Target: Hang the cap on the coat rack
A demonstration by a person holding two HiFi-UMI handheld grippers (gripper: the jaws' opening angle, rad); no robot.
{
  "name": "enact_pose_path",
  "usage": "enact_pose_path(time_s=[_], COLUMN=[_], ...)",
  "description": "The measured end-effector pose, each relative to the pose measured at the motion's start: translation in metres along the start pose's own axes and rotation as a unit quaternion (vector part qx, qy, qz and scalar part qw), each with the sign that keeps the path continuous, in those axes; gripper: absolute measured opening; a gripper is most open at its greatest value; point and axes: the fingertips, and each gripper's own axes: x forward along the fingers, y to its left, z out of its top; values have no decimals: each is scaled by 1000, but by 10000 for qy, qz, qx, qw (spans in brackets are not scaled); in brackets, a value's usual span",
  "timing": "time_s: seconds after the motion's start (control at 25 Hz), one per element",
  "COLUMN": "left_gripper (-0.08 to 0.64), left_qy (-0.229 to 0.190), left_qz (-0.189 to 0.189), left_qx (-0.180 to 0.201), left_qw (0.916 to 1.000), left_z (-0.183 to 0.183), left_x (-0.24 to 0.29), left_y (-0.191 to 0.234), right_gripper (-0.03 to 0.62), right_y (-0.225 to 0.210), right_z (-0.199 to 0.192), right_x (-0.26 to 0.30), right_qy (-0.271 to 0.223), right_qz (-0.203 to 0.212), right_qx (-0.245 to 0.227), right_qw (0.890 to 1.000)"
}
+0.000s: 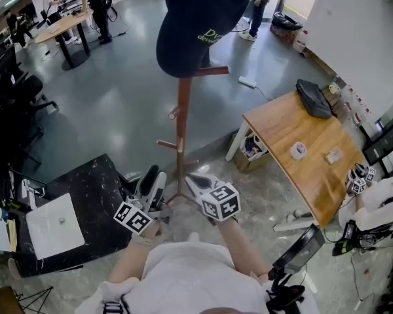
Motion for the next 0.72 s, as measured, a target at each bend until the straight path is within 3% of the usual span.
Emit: enact_pose_path(time_s=[0.24,0.48,0.72], left_gripper=[139,27,9], left_qy=[164,190,291], left_qz=[160,325,298], left_qx=[298,552,890], left_qw=[9993,9978,9952], left_z=[15,40,66], left_x=[-16,-26,-38], left_y=[7,8,5], right_gripper=[23,23,23], right_y=[15,40,72], right_z=[16,42,59], right_x=[11,27,46], right_qy=[-142,-324,-521], right_qz=[196,532,897], right_qx=[-53,-204,-328], right_qw=[9997,9979,9941])
